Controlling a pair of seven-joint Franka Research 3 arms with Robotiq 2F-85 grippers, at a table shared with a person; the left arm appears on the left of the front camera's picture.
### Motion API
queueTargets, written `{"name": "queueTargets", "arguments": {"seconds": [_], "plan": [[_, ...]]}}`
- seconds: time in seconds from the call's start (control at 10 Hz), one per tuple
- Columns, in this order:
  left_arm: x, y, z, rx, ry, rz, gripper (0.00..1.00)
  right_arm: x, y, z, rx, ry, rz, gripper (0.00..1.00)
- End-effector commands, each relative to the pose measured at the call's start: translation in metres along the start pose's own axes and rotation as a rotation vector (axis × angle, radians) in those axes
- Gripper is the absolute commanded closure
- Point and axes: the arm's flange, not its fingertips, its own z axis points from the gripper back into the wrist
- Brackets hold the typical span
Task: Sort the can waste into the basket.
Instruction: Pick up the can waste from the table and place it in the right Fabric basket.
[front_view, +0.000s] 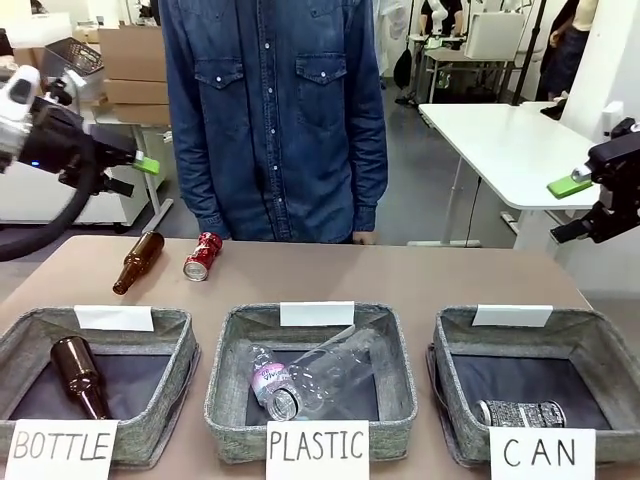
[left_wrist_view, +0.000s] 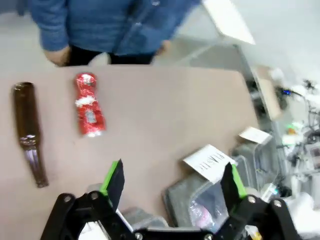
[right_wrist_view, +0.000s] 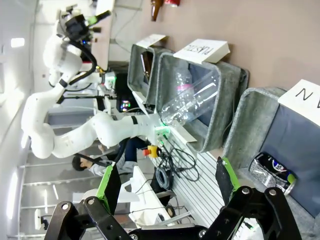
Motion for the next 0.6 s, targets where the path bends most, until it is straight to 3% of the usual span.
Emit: {"name": "queueTargets", "arguments": {"seconds": [0.0,0.2,0.4,0.5], "plan": [[0.001,-0.029,-0.034,0.254,0.030,0.041,0.00,0.000,0.000,0.002,0.002,0.004,0.024,0.00],[0.016,-0.028,-0.059,0.352,0.129,0.039,0.00,0.000,0.000,0.002,0.002,0.004,0.024,0.00],[0.029,-0.025,-0.109,0.532,0.226,0.099,0.00,0.000,0.000,0.002,0.002,0.004,0.024,0.00],[0.036,-0.019,-0.130,0.596,0.225,0.162,0.00,0.000,0.000,0.002,0.002,0.004,0.024,0.00]]}}
